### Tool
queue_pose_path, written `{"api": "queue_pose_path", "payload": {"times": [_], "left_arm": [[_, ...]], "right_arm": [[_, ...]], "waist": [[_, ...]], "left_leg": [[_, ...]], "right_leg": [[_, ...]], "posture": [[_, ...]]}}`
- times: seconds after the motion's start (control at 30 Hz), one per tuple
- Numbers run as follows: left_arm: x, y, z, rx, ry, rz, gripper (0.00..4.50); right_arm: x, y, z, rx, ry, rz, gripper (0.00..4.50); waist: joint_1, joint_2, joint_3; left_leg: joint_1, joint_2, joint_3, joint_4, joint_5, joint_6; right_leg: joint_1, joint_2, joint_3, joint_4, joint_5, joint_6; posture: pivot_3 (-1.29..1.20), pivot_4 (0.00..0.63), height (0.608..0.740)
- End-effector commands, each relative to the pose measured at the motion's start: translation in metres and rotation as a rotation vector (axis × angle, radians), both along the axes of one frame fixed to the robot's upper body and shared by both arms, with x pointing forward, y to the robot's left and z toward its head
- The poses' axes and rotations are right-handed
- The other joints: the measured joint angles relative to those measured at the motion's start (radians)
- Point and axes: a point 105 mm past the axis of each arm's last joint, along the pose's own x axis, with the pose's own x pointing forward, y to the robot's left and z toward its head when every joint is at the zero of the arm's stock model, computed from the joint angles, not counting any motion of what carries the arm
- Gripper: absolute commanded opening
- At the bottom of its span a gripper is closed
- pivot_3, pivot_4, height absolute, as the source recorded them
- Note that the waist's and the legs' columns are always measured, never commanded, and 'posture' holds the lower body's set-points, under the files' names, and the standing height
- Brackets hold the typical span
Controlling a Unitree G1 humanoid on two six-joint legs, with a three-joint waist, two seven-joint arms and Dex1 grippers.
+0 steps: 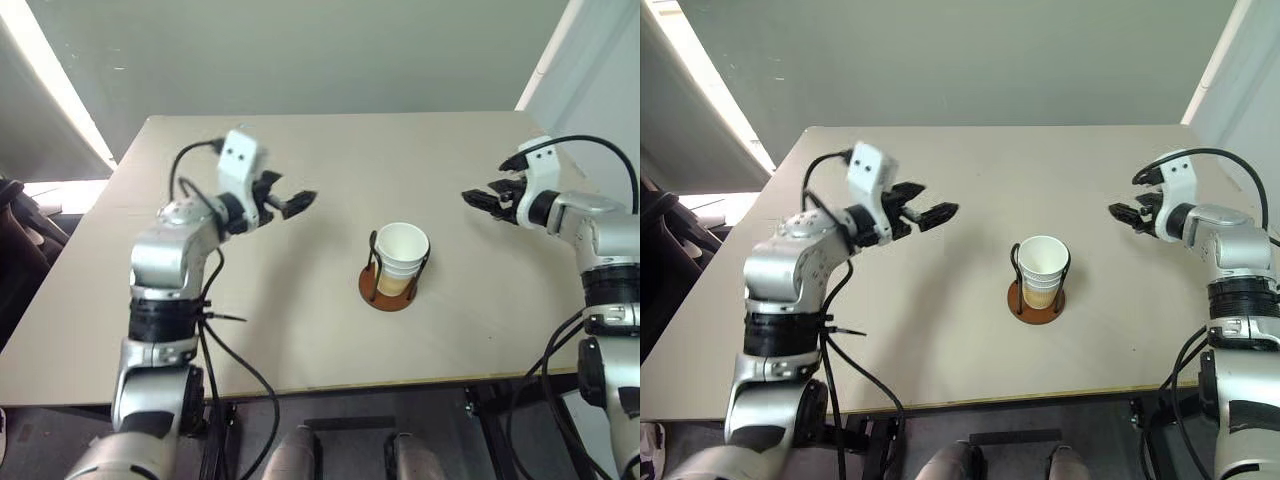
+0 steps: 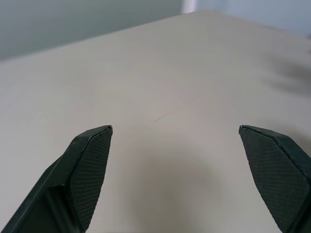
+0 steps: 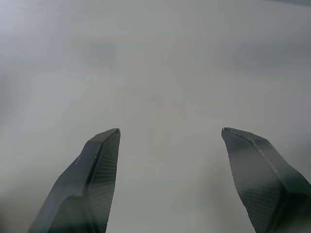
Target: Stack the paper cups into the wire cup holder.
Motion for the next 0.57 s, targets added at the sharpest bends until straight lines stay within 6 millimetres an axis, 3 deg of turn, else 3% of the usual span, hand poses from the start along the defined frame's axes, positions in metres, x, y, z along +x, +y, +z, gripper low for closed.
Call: {"api": "queue_pose_path", "payload": {"times": [0.03,0.23,0.43,0.57], "left_arm": [[-0.008,0.020,0.018,-0.032,-0.073,0.076,4.46],[-0.003,0.049,0.035,-0.060,-0.118,0.184,4.46],[0.000,0.044,0.053,-0.035,-0.165,0.189,4.46],[0.001,0.042,0.054,-0.014,-0.166,0.185,4.46]], "right_arm": [[0.006,-0.019,0.028,-0.019,-0.135,-0.089,3.46],[0.010,-0.024,0.026,-0.047,-0.184,-0.117,3.46],[0.010,-0.019,0.027,-0.055,-0.197,-0.088,3.46],[0.009,-0.016,0.021,-0.056,-0.182,-0.075,3.46]], "waist": [[0.000,0.000,0.000],[0.000,0.000,0.000],[0.000,0.000,0.000],[-0.002,0.000,0.000]], "left_leg": [[0.000,0.000,0.000,-0.001,0.000,-0.001],[0.006,0.001,0.000,-0.008,0.001,-0.001],[0.006,0.002,-0.002,-0.010,-0.001,0.001],[0.007,0.002,-0.002,-0.011,0.000,0.001]], "right_leg": [[0.000,0.000,0.000,0.001,0.000,0.000],[0.001,0.000,0.001,0.003,0.001,-0.007],[0.001,0.000,0.000,0.004,0.002,-0.011],[0.001,0.000,0.000,0.004,0.003,-0.012]], "posture": [[0.00,0.150,0.740],[0.00,0.150,0.740],[0.00,0.150,0.740],[0.00,0.150,0.740]]}}
